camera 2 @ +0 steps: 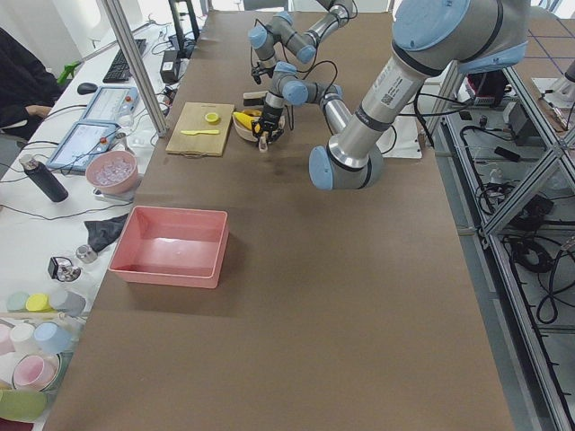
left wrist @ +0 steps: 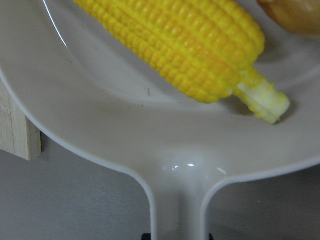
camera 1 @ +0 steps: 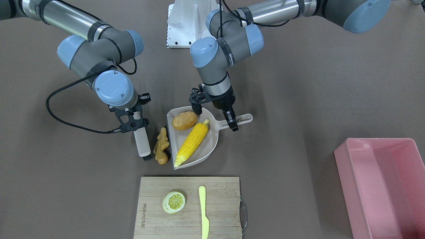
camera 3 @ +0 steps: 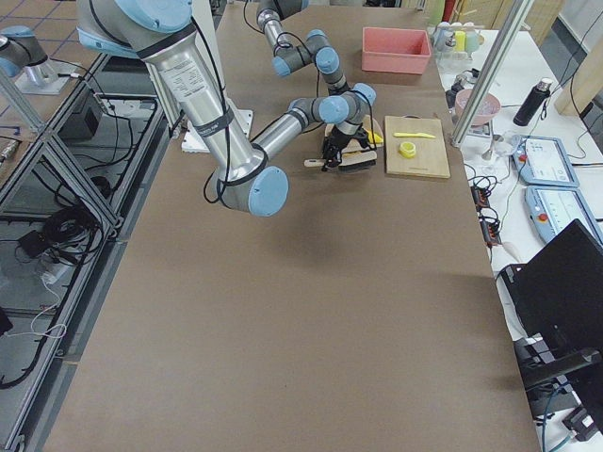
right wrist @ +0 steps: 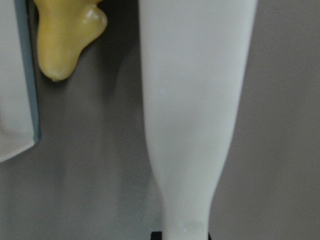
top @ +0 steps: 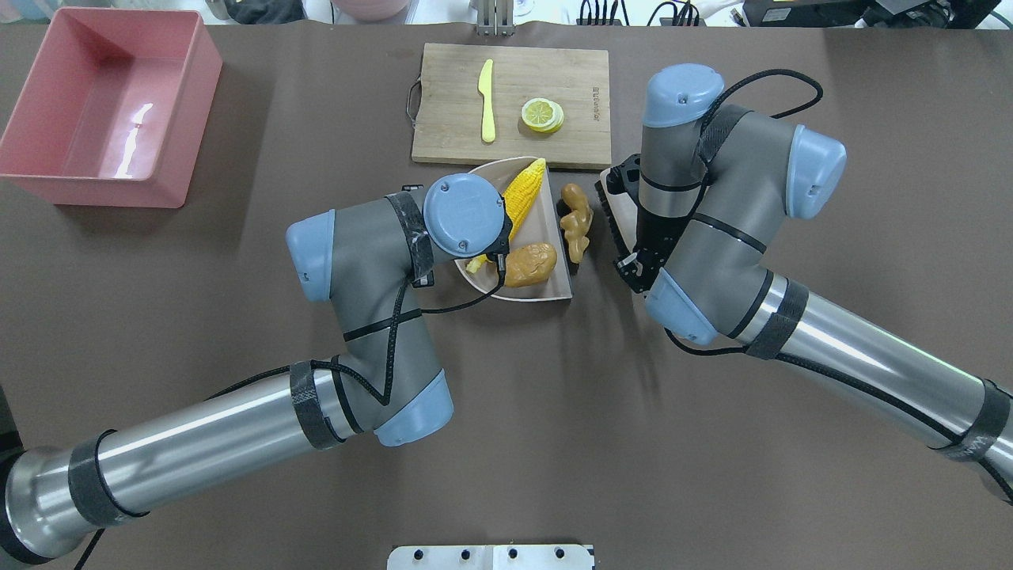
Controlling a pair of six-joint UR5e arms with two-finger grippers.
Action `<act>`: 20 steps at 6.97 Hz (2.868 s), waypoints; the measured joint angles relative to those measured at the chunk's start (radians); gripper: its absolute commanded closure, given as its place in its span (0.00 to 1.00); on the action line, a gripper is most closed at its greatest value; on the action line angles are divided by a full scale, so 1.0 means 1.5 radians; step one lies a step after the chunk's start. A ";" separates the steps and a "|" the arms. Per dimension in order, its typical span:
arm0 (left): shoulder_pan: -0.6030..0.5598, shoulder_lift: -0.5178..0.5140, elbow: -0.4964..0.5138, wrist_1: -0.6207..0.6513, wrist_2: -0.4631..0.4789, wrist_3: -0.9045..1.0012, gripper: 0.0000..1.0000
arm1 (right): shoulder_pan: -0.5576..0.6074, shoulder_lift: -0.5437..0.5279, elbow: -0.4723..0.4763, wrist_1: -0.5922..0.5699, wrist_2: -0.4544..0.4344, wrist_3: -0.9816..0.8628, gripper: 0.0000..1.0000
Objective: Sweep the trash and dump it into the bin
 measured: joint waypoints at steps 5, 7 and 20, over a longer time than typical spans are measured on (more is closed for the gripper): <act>-0.003 0.009 -0.037 -0.027 -0.055 -0.039 1.00 | -0.001 -0.002 0.006 0.002 0.002 0.002 1.00; -0.004 0.020 -0.052 -0.024 -0.039 -0.039 1.00 | -0.001 -0.002 0.008 0.002 0.001 0.002 1.00; -0.001 0.026 -0.057 -0.020 -0.043 0.017 1.00 | -0.056 0.032 -0.010 0.002 -0.002 0.050 1.00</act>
